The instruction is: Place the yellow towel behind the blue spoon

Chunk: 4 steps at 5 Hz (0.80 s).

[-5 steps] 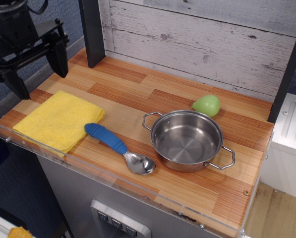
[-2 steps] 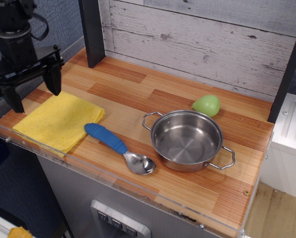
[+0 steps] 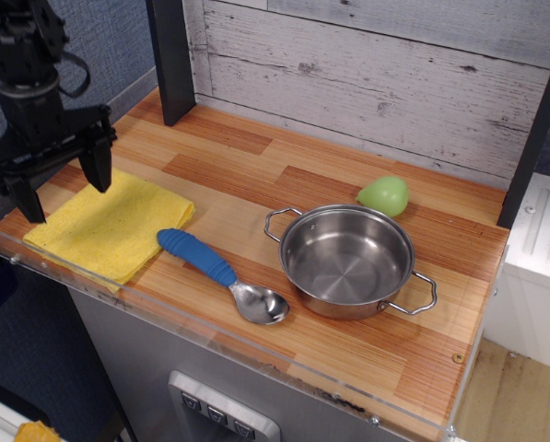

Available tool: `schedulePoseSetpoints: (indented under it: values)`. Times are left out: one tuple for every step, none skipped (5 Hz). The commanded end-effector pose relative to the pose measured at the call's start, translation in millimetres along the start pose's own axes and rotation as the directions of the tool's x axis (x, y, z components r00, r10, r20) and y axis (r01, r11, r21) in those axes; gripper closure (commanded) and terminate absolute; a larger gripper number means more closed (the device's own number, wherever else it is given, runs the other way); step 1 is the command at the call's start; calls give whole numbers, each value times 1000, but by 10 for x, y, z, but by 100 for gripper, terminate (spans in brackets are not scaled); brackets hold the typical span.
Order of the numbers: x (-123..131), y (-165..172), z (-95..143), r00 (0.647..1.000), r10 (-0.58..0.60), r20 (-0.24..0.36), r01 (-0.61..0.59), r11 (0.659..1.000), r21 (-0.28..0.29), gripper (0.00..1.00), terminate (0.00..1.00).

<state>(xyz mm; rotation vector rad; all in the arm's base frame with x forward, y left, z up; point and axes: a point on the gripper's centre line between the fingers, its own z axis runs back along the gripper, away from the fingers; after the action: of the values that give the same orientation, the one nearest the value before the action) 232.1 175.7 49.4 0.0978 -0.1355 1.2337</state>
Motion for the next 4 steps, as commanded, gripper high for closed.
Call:
schedulePoseSetpoints:
  values:
    - [-62, -113, -140, 998, -37, 41, 37, 999, -1, 0, 0]
    - [-117, -199, -271, 999, -35, 25, 35, 999, 13, 0, 0]
    - [-90, -260, -395, 999, -44, 24, 43, 998, 50, 0, 0]
    - [-69, -309, -500, 999, -48, 8, 48, 998, 50, 0, 0]
